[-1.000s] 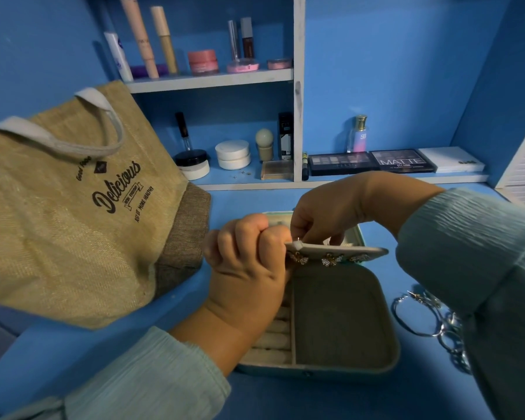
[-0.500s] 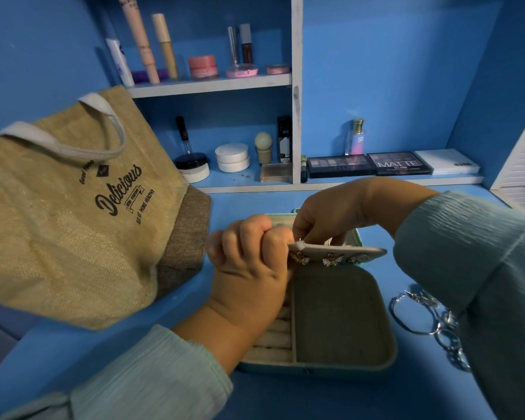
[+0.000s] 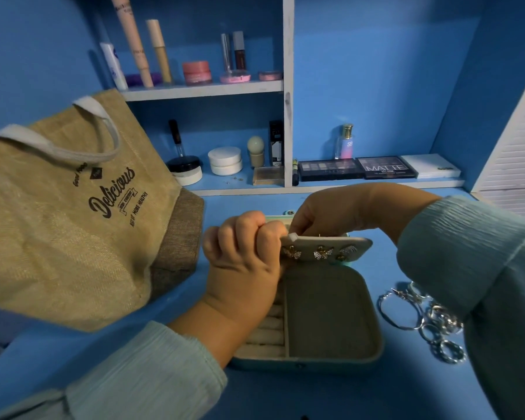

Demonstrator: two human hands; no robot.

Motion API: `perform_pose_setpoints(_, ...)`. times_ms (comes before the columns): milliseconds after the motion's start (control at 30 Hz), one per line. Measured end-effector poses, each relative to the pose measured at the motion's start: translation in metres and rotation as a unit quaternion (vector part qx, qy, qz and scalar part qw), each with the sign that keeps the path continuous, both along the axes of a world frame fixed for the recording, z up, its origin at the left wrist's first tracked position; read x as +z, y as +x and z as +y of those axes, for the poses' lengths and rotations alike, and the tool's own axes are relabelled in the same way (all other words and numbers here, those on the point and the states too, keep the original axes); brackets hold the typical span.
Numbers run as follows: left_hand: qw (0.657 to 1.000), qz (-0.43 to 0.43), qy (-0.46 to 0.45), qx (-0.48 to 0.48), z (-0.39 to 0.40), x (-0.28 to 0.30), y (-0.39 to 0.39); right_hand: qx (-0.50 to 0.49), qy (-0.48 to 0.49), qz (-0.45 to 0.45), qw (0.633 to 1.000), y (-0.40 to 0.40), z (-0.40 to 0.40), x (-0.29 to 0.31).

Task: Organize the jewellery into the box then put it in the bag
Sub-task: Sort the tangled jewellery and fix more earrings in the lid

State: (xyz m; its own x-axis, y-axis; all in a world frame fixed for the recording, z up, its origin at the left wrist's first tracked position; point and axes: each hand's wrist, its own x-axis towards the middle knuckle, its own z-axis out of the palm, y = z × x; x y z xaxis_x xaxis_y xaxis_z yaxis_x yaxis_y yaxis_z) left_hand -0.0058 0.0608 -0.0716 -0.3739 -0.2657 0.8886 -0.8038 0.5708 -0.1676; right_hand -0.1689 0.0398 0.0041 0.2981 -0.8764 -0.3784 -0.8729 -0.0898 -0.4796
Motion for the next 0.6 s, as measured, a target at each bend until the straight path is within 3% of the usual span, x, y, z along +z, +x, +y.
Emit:
perform_pose_setpoints(200,1.000,-0.013,0.016,-0.020,-0.003,0.003,0.002,-0.115,-0.049,-0.078,0.989,-0.013,0.019,0.001)
perform_pose_setpoints(433,0.997,-0.038,0.060,-0.040,0.000,0.006,0.008,-0.257,-0.087,-0.181,0.945,-0.024,0.056,0.004)
perform_pose_setpoints(600,0.996,-0.037,0.061,-0.058,0.010,0.000,0.012,-0.330,-0.085,-0.117,0.933,-0.024,0.083,0.008)
